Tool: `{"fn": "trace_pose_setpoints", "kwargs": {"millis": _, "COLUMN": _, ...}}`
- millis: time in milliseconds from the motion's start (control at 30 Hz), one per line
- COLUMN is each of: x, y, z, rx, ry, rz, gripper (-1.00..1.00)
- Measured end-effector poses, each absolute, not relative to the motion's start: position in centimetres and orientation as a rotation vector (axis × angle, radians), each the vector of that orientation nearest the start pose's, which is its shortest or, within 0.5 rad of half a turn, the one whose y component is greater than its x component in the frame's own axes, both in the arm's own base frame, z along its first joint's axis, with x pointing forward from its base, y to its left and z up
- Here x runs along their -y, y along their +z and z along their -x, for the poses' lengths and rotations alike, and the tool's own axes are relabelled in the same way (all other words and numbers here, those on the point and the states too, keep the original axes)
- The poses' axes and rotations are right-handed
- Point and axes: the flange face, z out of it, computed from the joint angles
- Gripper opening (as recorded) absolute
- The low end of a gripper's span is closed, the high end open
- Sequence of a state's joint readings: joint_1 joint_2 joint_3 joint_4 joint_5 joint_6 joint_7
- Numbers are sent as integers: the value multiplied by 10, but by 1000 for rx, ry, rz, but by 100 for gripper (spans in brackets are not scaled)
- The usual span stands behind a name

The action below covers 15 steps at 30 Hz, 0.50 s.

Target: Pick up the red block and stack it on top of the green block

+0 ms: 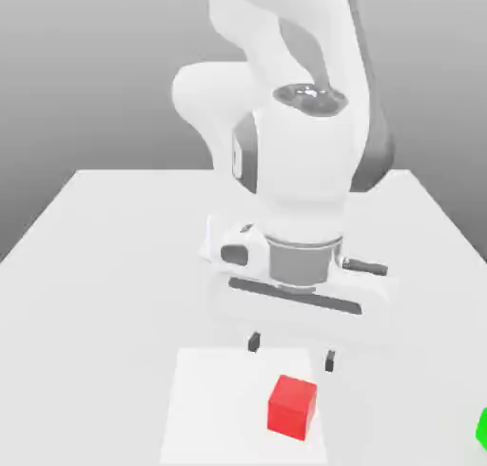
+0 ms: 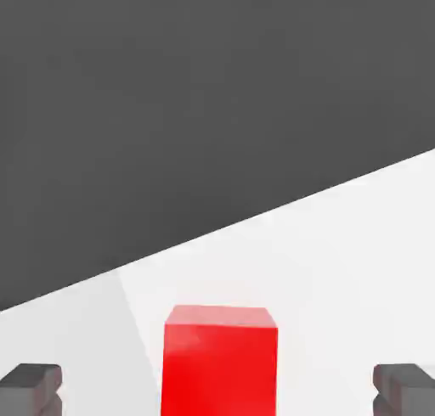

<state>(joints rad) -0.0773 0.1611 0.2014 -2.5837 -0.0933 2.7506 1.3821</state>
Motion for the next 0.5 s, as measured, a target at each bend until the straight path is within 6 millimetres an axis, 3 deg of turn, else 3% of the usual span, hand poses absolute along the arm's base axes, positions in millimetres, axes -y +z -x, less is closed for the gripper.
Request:
{"fn": "trace_pose_setpoints", "kwargs": {"millis": 133, "x": -63, "y": 156, "z": -439, "rx": -1747, "ry": -1, "rz": 2609, "gripper": 0}}
{"fn": "trace_pose_setpoints", "kwargs": {"millis": 167, "x": -63, "y": 148, "z": -438, "rx": -1747, "ry": 0, "rz": 2610, "gripper": -100}}
{"fn": "trace_pose_setpoints", "kwargs": {"millis": 367, "x": -63, "y": 144, "z": -438, "rx": -1746, "ry": -2, "rz": 2610, "gripper": -100}}
{"fn": "trace_pose_setpoints", "kwargs": {"millis": 500, "x": -63, "y": 177, "z": -440, "rx": -1747, "ry": -3, "rz": 2607, "gripper": -100}}
